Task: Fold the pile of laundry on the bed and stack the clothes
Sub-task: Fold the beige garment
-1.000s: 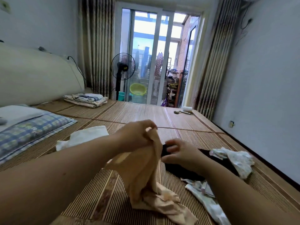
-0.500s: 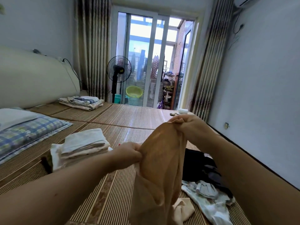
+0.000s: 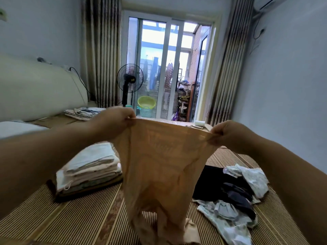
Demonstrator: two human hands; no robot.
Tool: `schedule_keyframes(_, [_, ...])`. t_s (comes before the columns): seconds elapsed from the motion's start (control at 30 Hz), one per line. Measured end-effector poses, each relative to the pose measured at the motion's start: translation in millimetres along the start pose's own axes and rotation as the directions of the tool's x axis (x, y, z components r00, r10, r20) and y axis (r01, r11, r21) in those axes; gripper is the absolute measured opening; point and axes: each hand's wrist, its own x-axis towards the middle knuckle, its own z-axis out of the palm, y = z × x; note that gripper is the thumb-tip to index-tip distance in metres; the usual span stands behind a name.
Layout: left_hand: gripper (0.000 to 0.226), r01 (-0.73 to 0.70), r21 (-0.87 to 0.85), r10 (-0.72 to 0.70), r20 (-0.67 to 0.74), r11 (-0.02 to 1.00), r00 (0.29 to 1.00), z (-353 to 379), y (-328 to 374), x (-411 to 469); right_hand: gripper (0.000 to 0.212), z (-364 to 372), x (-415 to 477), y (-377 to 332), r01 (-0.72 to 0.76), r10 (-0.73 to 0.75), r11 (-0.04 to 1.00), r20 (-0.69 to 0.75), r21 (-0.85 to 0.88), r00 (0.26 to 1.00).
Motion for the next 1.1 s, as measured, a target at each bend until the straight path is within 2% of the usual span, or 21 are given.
schedule_keyframes(0.07, [0.007,-0.106,0.077,0.105,0.018,0.991,0.994,-23.9,5.5,9.3,0.009,-6.6,7.4,0.0,-0.006,0.024,0.972,0.076,-0.234,0.997])
schedule_keyframes(0.13, [0.009,-0.199,0.156,0.189,0.081,0.967,0.979,-48.9,11.9,15.2,0.012,-15.6,15.4,-4.3,0.007,0.039,0.918,0.108,-0.396,0.993])
schedule_keyframes(0.2, [0.017,-0.277,0.178,0.259,0.118,0.944,0.959,-71.4,17.6,19.4,0.014,-31.5,21.5,-11.8,-0.01,0.019,0.914,0.018,-0.405,1.0])
schedule_keyframes(0.3, [0.026,-0.339,0.196,0.331,0.071,0.92,0.941,-100.3,23.0,23.3,0.023,-63.6,26.3,-24.6,-0.067,0.016,0.948,-0.161,-0.312,0.987])
schedule_keyframes(0.4, [0.045,-0.307,0.121,0.307,0.012,0.944,0.951,-121.3,28.3,22.7,0.038,-86.7,27.5,-33.8,-0.068,0.011,0.936,-0.165,-0.346,0.986])
schedule_keyframes(0.5, [0.044,-0.286,0.028,0.286,0.014,0.958,0.958,-127.3,31.2,22.4,0.039,-93.7,27.1,-37.0,-0.063,0.013,0.922,-0.132,-0.382,0.991])
schedule_keyframes(0.6, [0.043,-0.268,-0.046,0.27,0.033,0.962,0.962,-126.4,30.9,19.0,0.035,-97.1,25.3,-36.4,-0.054,-0.027,0.894,-0.174,-0.445,0.984])
schedule_keyframes(0.77, [0.034,-0.253,0.031,0.25,0.081,0.967,0.965,-121.3,21.5,18.6,0.034,-109.5,20.7,-33.3,0.033,-0.202,0.858,-0.277,-0.512,0.939])
schedule_keyframes(0.83, [0.025,-0.224,0.176,0.195,0.169,0.959,0.966,-121.8,15.6,21.3,0.035,-121.0,20.1,-36.3,0.065,-0.283,0.846,-0.342,-0.529,0.896])
schedule_keyframes(0.9, [0.017,-0.197,0.328,0.131,0.211,0.924,0.969,-124.5,8.7,26.0,0.036,-134.3,20.7,-41.6,0.072,-0.322,0.852,-0.41,-0.518,0.853])
schedule_keyframes(0.97, [0.015,-0.118,0.359,0.072,0.14,0.926,0.988,-128.9,2.5,30.5,0.033,-145.4,20.3,-48.2,0.066,-0.285,0.894,-0.451,-0.442,0.846])
schedule_keyframes(1.03, [0.015,-0.003,0.21,0.001,0.014,0.978,1.0,-133.1,-0.6,32.8,0.026,-153.5,17.6,-53.8,0.071,-0.17,0.971,-0.456,-0.226,0.873])
schedule_keyframes(1.1, [0.015,0.078,-0.082,-0.087,-0.112,0.994,0.99,-135.9,0.1,33.6,0.02,-155.6,14.6,-57.0,0.083,-0.068,0.996,-0.416,0.018,0.907])
